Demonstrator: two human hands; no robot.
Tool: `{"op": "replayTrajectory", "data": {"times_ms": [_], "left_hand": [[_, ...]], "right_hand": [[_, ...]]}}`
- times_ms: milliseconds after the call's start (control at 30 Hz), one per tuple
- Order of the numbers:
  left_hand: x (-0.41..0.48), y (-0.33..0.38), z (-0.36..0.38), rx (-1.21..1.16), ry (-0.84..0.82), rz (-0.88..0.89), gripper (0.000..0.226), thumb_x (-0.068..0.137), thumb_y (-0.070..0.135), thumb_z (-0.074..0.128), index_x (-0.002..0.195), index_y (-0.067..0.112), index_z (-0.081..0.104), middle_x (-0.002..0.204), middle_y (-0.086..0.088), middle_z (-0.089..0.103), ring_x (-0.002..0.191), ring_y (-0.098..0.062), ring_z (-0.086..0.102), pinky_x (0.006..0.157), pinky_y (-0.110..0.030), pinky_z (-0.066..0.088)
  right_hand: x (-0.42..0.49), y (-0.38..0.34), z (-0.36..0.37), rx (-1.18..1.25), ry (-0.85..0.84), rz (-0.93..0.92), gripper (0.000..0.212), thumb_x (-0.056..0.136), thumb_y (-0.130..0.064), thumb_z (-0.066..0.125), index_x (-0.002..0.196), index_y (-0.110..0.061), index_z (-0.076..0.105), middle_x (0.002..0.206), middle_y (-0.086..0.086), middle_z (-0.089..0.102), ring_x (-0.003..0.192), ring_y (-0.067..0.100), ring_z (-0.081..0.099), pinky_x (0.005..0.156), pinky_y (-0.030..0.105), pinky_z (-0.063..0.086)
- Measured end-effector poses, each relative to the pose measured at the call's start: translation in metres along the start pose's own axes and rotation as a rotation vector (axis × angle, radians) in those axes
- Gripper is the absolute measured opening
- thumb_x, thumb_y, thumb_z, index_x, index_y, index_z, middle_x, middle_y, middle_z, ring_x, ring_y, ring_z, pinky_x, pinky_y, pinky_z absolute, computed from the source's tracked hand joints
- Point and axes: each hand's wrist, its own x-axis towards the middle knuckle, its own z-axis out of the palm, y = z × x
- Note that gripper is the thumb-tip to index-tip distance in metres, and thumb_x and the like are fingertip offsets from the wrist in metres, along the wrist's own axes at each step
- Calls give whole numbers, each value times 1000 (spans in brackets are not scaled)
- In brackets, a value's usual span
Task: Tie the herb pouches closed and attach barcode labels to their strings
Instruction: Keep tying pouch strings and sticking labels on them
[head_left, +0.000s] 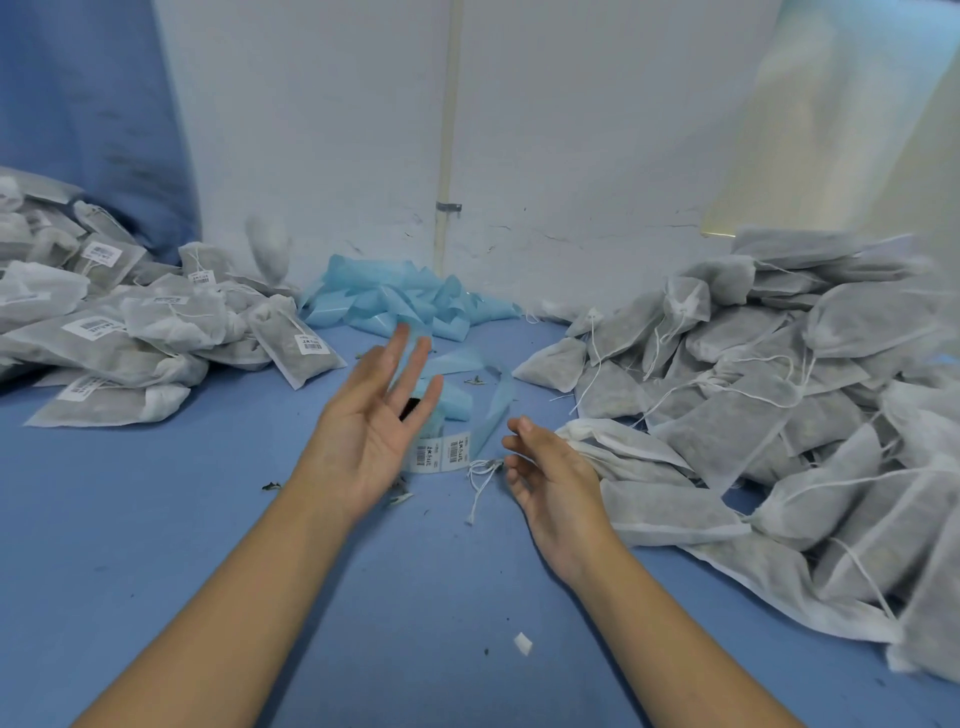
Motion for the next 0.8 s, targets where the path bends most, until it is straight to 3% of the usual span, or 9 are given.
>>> {"op": "replayTrajectory", "data": {"times_ms": [100,233,333,433,533,633,700,800], "left_hand": [[-6,-13,1,188,-52,-82,22,96,11,46,117,12,54,116,3,69,104,-12,67,79,-25,57],[-12,-27,9,606,-101,-115,23,95,13,49,114,16,61,104,3,73,89,-10,70,65,-16,52],[-14,-43,18,952,-117,21,19,93,7,54,100,20,67,96,8,74,79,0,66,62,-10,48],[-10,-60,30,1172,-121,186,25,91,6,56,87,27,68,94,10,70,78,2,59,70,-8,45],[3,-75,40,1457,-117,217,20,92,15,55,98,27,70,100,10,68,92,-5,58,84,-18,45],[17,-88,49,1812,-150,122,26,90,28,56,114,24,65,115,5,66,115,-16,51,95,-34,44],[23,-95,56,1964,-150,102,26,89,36,56,108,21,64,115,1,65,118,-20,46,92,-35,42],[27,-101,63,1986,-120,90,17,87,39,59,87,24,52,109,-2,67,110,-22,53,87,-35,45]], "right_hand": [[1,1,0,6,-18,-7,6,86,-12,65,82,-9,69,69,0,67,59,6,59,60,15,50],[3,5,-2,-47,-53,-47,12,90,-3,59,82,-5,68,68,2,66,60,8,57,59,15,48],[5,7,-3,-113,-97,-60,11,91,-3,56,87,-3,66,76,5,67,64,9,56,61,16,48],[7,8,-4,-88,-109,-50,12,93,-4,55,92,-1,66,88,12,65,78,15,58,69,19,49],[7,8,-2,-75,-130,-56,19,94,1,48,93,-4,66,91,9,69,84,14,64,76,23,51],[9,7,0,-37,-54,-15,26,99,-2,37,93,-9,62,81,3,67,76,11,63,71,24,49],[10,6,1,10,-18,38,28,103,-10,32,94,-11,58,79,5,60,75,12,58,69,25,44],[9,7,1,0,-25,42,27,104,-11,29,99,-12,56,82,7,56,81,16,54,73,28,42]]}}
